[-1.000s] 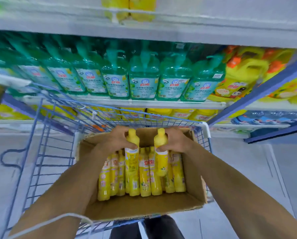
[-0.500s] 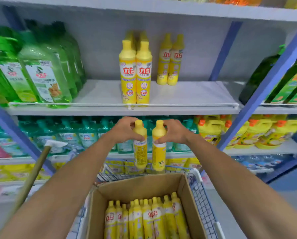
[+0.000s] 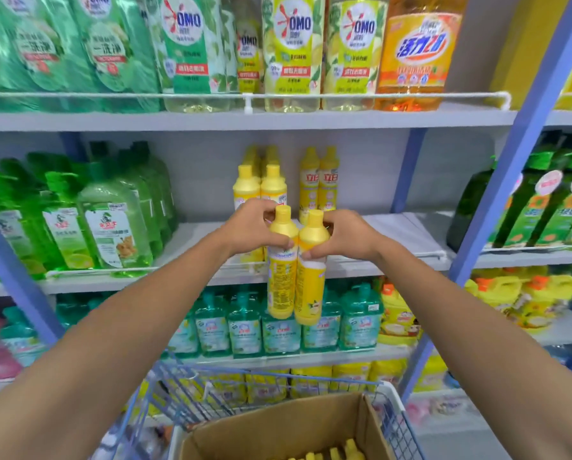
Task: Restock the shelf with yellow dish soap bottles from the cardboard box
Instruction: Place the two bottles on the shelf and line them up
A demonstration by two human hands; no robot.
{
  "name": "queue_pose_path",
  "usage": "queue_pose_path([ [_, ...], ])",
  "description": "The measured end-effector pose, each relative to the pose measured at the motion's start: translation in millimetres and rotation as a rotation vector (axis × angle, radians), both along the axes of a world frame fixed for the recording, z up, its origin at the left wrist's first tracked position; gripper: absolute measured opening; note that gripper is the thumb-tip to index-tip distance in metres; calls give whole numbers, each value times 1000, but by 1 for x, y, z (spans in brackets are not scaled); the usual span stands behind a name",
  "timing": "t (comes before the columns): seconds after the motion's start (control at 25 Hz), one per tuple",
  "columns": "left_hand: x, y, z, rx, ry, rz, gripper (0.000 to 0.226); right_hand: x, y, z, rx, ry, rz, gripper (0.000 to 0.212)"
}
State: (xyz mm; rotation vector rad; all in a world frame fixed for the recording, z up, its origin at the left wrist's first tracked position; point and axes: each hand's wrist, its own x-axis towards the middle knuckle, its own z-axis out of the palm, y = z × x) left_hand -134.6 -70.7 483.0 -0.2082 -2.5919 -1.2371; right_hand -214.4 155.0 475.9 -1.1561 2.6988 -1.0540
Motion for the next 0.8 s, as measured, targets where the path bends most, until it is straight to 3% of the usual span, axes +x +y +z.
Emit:
queue_pose_path([
  [0.16, -28, 21, 47, -45, 80, 33, 36, -26, 17, 44, -64, 46, 8, 46],
  [0.32, -71, 39, 75, -46, 125, 100, 48, -67, 34, 71, -186, 63, 12, 50],
  [0.8, -156, 60, 24, 20, 27, 268, 58, -154, 44, 31, -222, 33, 46, 46],
])
